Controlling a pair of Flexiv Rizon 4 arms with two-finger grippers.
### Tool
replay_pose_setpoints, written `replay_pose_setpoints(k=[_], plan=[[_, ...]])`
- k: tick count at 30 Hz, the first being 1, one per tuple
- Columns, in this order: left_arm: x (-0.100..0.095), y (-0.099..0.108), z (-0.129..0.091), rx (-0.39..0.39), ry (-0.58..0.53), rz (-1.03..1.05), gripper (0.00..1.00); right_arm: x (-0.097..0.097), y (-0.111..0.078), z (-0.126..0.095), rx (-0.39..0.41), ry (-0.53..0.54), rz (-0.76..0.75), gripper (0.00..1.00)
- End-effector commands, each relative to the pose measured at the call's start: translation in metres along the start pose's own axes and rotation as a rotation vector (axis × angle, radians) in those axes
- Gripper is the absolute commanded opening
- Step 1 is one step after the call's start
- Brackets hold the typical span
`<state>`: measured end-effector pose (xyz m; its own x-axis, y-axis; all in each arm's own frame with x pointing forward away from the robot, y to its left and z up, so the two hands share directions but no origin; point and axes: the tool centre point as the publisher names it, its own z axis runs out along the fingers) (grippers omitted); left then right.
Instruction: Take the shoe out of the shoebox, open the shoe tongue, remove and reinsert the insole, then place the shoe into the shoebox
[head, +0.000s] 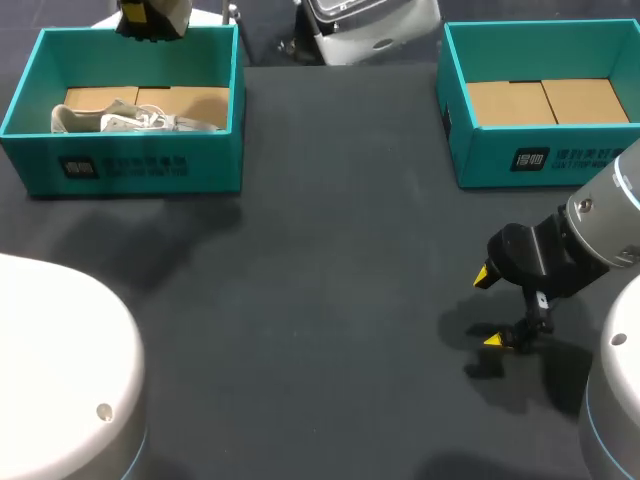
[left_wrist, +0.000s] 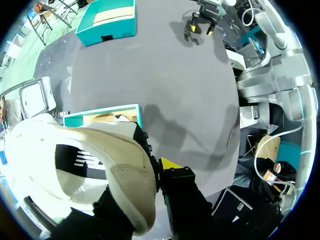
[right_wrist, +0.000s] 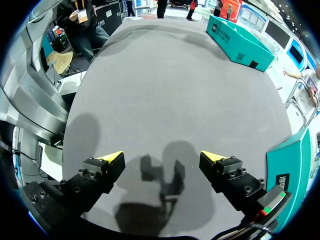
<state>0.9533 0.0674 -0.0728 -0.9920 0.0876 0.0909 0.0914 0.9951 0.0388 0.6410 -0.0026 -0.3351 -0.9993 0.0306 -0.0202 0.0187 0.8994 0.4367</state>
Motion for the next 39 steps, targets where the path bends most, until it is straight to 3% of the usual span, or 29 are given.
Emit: replay_pose_setpoints(k=[1,3,18,30,39], plan=[[-0.036,0.018,-0.008,0.001,0.063,0.019,0.0,0.002,-0.001,-0.001,0.001,-0.003,0.0,1.0],[-0.048,0.028,-0.011,-0.002,0.063,0.005,0.0,0.002,-0.001,-0.001,0.001,-0.003,0.0,1.0],[-0.051,0.032,-0.009,-0.006,0.061,0.007,0.0,0.002,-0.001,-0.001,0.001,-0.003,0.0,1.0],[-0.119,0.096,0.01,-0.036,0.086,0.002,0.0,0.002,-0.001,-0.001,0.001,-0.003,0.0,1.0],[-0.15,0.13,0.024,-0.012,0.124,-0.023,0.0,0.002,-0.001,-0.001,0.001,-0.003,0.0,1.0]])
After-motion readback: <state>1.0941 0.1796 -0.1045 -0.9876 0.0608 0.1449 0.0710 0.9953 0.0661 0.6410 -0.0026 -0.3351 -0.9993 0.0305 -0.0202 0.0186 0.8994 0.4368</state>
